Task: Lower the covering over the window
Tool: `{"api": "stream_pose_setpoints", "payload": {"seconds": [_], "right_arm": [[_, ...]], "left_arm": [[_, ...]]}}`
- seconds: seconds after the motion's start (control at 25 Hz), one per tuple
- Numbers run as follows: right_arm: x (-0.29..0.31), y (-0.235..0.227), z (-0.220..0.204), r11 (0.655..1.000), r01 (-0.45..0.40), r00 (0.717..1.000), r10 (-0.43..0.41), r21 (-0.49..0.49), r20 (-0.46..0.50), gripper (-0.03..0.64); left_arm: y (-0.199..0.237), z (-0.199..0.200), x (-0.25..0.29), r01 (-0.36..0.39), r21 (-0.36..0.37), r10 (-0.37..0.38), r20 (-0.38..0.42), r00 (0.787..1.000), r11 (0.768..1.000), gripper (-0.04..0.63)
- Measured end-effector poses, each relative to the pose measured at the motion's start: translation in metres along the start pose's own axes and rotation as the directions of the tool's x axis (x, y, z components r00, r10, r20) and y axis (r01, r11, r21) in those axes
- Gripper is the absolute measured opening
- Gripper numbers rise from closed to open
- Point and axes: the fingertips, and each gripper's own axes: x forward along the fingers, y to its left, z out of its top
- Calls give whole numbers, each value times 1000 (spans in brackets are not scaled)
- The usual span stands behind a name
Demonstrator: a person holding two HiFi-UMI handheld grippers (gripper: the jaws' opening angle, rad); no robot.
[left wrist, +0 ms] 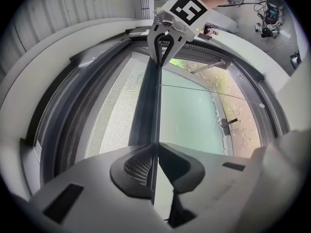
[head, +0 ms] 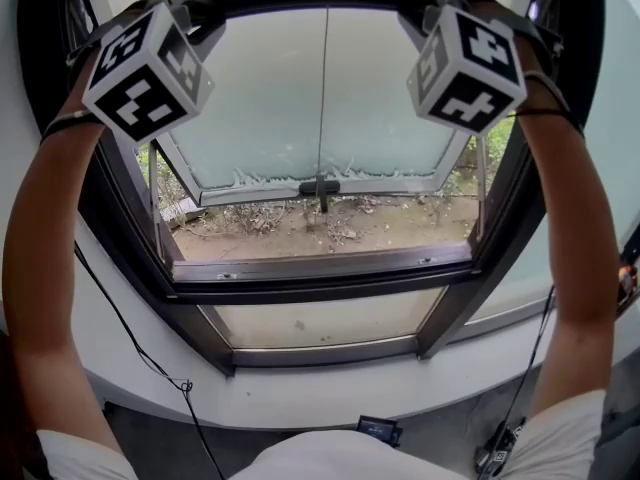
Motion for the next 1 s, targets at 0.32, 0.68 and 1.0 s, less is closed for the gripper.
{"api": "stream_pose_setpoints", "payload": {"seconds": [0.32, 0.68, 1.0], "right_arm": [[-3, 32, -2, 998, -57, 998, 57, -15, 19, 35], [-12, 86, -2, 993, -119, 992, 120, -26, 31, 35], [-20, 133, -3, 990, -143, 989, 143, -11, 43, 35]], "left_arm": [[-36, -9, 4, 87, 17, -86, -30, 996, 996, 43], [-91, -14, 0, 147, 19, -147, -23, 989, 989, 43], [-137, -17, -5, 164, -9, -164, -9, 986, 986, 43]]}}
